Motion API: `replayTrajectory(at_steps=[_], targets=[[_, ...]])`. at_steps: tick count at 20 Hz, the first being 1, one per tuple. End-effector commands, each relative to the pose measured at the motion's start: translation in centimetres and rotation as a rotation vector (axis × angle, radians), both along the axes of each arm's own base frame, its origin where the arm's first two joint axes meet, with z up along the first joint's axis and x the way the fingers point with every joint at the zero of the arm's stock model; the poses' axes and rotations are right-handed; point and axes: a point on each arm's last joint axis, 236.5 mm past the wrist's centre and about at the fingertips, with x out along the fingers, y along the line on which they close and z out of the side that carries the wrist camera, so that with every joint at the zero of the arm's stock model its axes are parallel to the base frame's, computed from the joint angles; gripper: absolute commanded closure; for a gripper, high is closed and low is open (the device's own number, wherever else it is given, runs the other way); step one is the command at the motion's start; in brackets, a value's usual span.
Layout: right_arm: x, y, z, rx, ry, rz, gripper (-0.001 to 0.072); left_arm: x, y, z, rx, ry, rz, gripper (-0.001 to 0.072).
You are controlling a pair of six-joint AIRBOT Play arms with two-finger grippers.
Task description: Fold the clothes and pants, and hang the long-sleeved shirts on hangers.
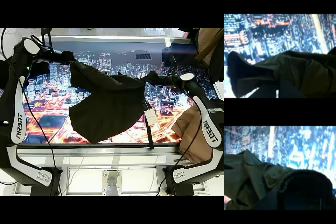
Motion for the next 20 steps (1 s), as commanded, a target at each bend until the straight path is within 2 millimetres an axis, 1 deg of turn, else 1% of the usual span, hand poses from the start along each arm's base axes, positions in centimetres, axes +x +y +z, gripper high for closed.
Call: replayTrajectory(at_steps=[1, 3, 4, 5, 6, 7, 8, 9, 10, 11, 12, 13, 15, 17, 20], targets=[[-0.4, 0.4, 1.1, -0.072, -0.033, 0.106, 0.0688, -4.6, 0.3, 0.2, 0.150, 0.091, -0.079, 0.0699], [-3.6, 0.6, 1.9, -0.154, -0.001, 0.218, 0.0687, -8.6, -0.7, 2.1, 0.169, 0.110, -0.128, 0.0699], [-5.2, 0.3, 2.1, -0.200, 0.021, 0.257, 0.0688, -10.8, -1.2, 2.6, 0.174, 0.122, -0.153, 0.0699], [-6.6, -0.2, 2.2, -0.244, 0.044, 0.282, 0.0688, -13.1, -1.6, 2.7, 0.175, 0.134, -0.170, 0.0699], [-8.1, -0.7, 2.1, -0.286, 0.067, 0.305, 0.0687, -15.6, -1.9, 2.4, 0.175, 0.150, -0.182, 0.0698], [-9.9, -1.1, 1.7, -0.318, 0.103, 0.327, 0.0687, -18.2, -1.9, 1.5, 0.167, 0.183, -0.179, 0.0699], [-11.8, -1.3, 1.2, -0.338, 0.136, 0.353, 0.0687, -20.6, -1.6, 0.3, 0.157, 0.224, -0.163, 0.0699], [-13.3, -1.6, 0.5, -0.352, 0.162, 0.362, 0.0687, -23.0, -1.3, -1.1, 0.149, 0.262, -0.149, 0.0698], [-14.6, -1.8, -0.5, -0.360, 0.189, 0.366, 0.0687, -24.8, -1.0, -2.4, 0.133, 0.286, -0.127, 0.0698], [-15.7, -1.7, -1.9, -0.352, 0.225, 0.367, 0.0687, -26.4, -0.8, -3.8, 0.117, 0.307, -0.101, 0.0698], [-16.4, -1.8, -3.2, -0.347, 0.253, 0.365, 0.0688, -27.7, -0.6, -5.1, 0.110, 0.324, -0.084, 0.0698], [-16.6, -1.9, -4.4, -0.348, 0.265, 0.346, 0.0687, -29.0, -0.4, -6.5, 0.099, 0.348, -0.069, 0.0698], [-16.2, -2.6, -6.1, -0.363, 0.256, 0.288, 0.0688, -31.0, -0.6, -8.9, 0.073, 0.401, -0.066, 0.0698], [-15.3, -3.2, -7.3, -0.379, 0.244, 0.244, 0.0688, -32.4, -0.9, -11.0, 0.054, 0.459, -0.067, 0.0698], [-15.7, -3.3, -10.0, -0.376, 0.312, 0.259, 0.0687, -33.9, -1.1, -13.2, 0.059, 0.513, -0.076, 0.0697]])
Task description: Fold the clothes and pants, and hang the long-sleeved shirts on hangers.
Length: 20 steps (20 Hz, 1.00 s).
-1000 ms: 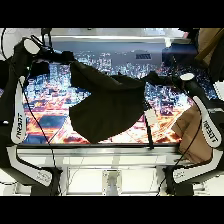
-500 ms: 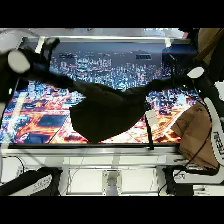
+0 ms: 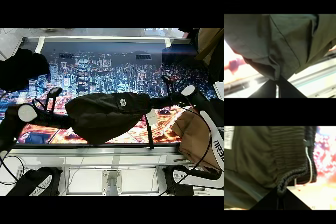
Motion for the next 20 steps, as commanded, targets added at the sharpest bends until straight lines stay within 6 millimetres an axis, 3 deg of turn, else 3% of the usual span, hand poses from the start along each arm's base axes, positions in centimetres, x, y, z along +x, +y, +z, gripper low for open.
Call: replayTrajectory(at_steps=[1, 3, 5, 6, 7, 8, 9, 12, 15, 17, 18, 20], targets=[[-0.2, -0.6, -3.2, -0.023, 0.049, -0.017, 0.0686, -2.3, -0.4, -2.6, -0.016, 0.070, 0.003, 0.0697], [-0.4, -0.6, -3.7, -0.021, 0.065, -0.016, 0.0685, -2.6, -1.1, -2.4, -0.038, 0.081, 0.006, 0.0695], [-0.4, -0.4, -2.6, -0.015, 0.058, -0.001, 0.0677, -3.6, -1.9, -2.1, -0.076, 0.123, -0.004, 0.0663], [-0.4, -0.2, -1.5, -0.010, 0.049, 0.015, 0.0628, -4.6, -2.1, -2.0, -0.081, 0.159, -0.018, 0.0644], [-0.3, 0.0, 0.0, -0.009, 0.034, 0.037, 0.0549, -5.6, -2.0, -1.9, -0.081, 0.192, -0.035, 0.0529], [-0.4, 0.1, 1.5, -0.008, 0.019, 0.058, 0.0438, -6.6, -1.9, -1.6, -0.078, 0.216, -0.051, 0.0238], [-0.4, 0.1, 3.4, -0.013, -0.001, 0.084, 0.0331, -7.4, -1.8, -1.2, -0.077, 0.232, -0.047, 0.0028], [0.2, -1.5, 8.7, -0.120, -0.106, 0.141, 0.0317, -8.7, -1.5, 0.2, -0.089, 0.229, -0.010, 0.0019], [3.1, -7.6, 14.3, -0.424, -0.309, 0.121, 0.0328, -8.0, -1.6, 2.1, -0.126, 0.116, 0.033, 0.0019], [5.1, -10.1, 17.9, -0.550, -0.421, 0.096, 0.0329, -6.4, -1.9, 3.5, -0.163, 0.000, 0.062, 0.0019], [6.3, -10.1, 19.4, -0.552, -0.485, 0.072, 0.0329, -5.4, -2.0, 4.2, -0.180, -0.055, 0.079, 0.0019], [7.9, -8.6, 20.0, -0.477, -0.555, 0.040, 0.0313, -3.8, -2.1, 5.1, -0.206, -0.130, 0.106, 0.0019]])
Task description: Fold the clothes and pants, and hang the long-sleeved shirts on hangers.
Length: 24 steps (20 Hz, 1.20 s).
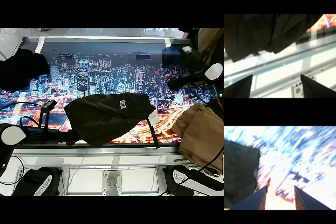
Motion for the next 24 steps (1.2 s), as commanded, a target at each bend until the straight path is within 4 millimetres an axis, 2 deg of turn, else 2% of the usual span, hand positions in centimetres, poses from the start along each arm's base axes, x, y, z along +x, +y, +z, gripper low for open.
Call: replayTrajectory(at_steps=[1, 2, 3, 5, 6, 7, 9, 11, 14, 19, 24], targets=[[3.1, 0.1, 2.5, 0.037, -0.138, -0.036, 0.0250, 2.6, -0.4, 2.1, -0.056, -0.139, 0.071, 0.0019], [3.4, 0.8, 0.6, 0.122, -0.077, -0.072, 0.0179, 2.9, -0.5, 2.3, -0.074, -0.141, 0.093, 0.0019], [3.1, 1.8, -2.2, 0.237, 0.032, -0.089, 0.0178, 2.9, -0.6, 2.4, -0.087, -0.130, 0.111, 0.0019], [1.9, 3.3, -7.3, 0.512, 0.278, -0.104, 0.0092, 2.9, -0.6, 2.4, -0.095, -0.116, 0.131, 0.0019], [1.3, 3.6, -9.1, 0.657, 0.383, -0.103, 0.0081, 2.9, -0.6, 2.4, -0.097, -0.114, 0.135, 0.0019], [0.9, 3.6, -10.2, 0.788, 0.463, -0.119, 0.0003, 2.9, -0.6, 2.4, -0.097, -0.114, 0.135, 0.0019], [0.3, 3.1, -11.9, 0.986, 0.583, -0.142, 0.0003, 2.9, -0.6, 2.4, -0.098, -0.113, 0.138, 0.0020], [-0.9, 2.6, -14.5, 0.993, 0.659, -0.129, 0.0002, 2.9, -0.6, 2.4, -0.117, -0.079, 0.190, 0.0020], [-1.8, 2.2, -18.1, 0.880, 0.709, -0.106, 0.0001, 2.9, -0.6, 2.4, -0.128, -0.060, 0.219, 0.0020], [-1.1, 3.8, -19.6, 0.831, 0.716, -0.043, 0.0002, 2.9, -0.6, 2.4, -0.137, -0.045, 0.242, 0.0021], [-1.8, 6.0, -20.7, 0.714, 0.734, 0.063, 0.0017, 2.9, -0.6, 2.4, -0.136, -0.045, 0.242, 0.0021]])
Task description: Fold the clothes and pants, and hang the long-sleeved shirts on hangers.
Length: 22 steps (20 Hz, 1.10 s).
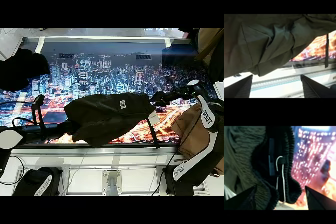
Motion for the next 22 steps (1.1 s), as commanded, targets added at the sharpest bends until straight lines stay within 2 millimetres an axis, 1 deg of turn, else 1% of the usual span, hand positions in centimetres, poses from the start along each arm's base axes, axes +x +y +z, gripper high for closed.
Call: replayTrajectory(at_steps=[1, 3, 5, 9, 10, 11, 12, 13, 14, 16, 18, 19, 21, 22], targets=[[-0.3, 1.2, -1.2, -0.060, -0.022, 0.082, 0.0024, 0.0, 0.0, 0.0, -0.002, 0.002, 0.005, 0.0021], [-0.1, 1.7, -2.0, -0.107, -0.041, 0.103, 0.0027, 0.0, 0.0, 0.0, -0.003, 0.002, 0.005, 0.0020], [-0.2, 2.9, -2.3, -0.099, -0.033, 0.131, 0.0095, 0.0, 0.0, 0.0, -0.003, 0.002, 0.005, 0.0021], [-0.9, 5.3, -2.7, -0.055, 0.001, 0.188, 0.0101, 0.0, 0.0, 0.0, -0.002, 0.002, 0.005, 0.0021], [-0.9, 6.0, -2.4, -0.037, -0.004, 0.192, 0.0186, 0.0, 0.0, 0.0, -0.002, 0.002, 0.005, 0.0021], [-0.7, 6.5, -2.1, -0.020, -0.013, 0.190, 0.0292, 0.0, 0.0, 0.0, -0.002, 0.002, 0.005, 0.0020], [-0.3, 6.9, -1.7, -0.006, -0.023, 0.184, 0.0415, 0.0, 0.0, 0.0, -0.002, 0.002, 0.005, 0.0020], [0.2, 7.0, -1.2, 0.003, -0.039, 0.179, 0.0577, 0.0, 0.0, 0.0, -0.002, 0.002, 0.005, 0.0021], [0.9, 7.0, -0.5, 0.004, -0.060, 0.173, 0.0682, 0.0, 0.1, 0.0, 0.000, 0.001, 0.005, 0.0021], [2.6, 6.5, 1.3, 0.009, -0.099, 0.144, 0.0684, 0.1, 0.3, -0.1, 0.010, -0.001, 0.007, 0.0021], [4.3, 5.1, 4.1, 0.001, -0.109, 0.085, 0.0684, 0.1, 0.4, -0.2, 0.019, -0.003, 0.008, 0.0021], [4.7, 4.2, 5.7, 0.001, -0.123, 0.072, 0.0684, 0.1, 0.4, -0.2, 0.019, -0.003, 0.008, 0.0021], [5.4, 1.5, 9.4, -0.010, -0.158, 0.019, 0.0685, 0.1, 0.4, -0.2, 0.019, -0.003, 0.008, 0.0030], [5.7, -0.4, 11.4, -0.023, -0.188, -0.029, 0.0685, 0.1, 0.4, -0.2, 0.019, -0.004, 0.008, 0.0064]])
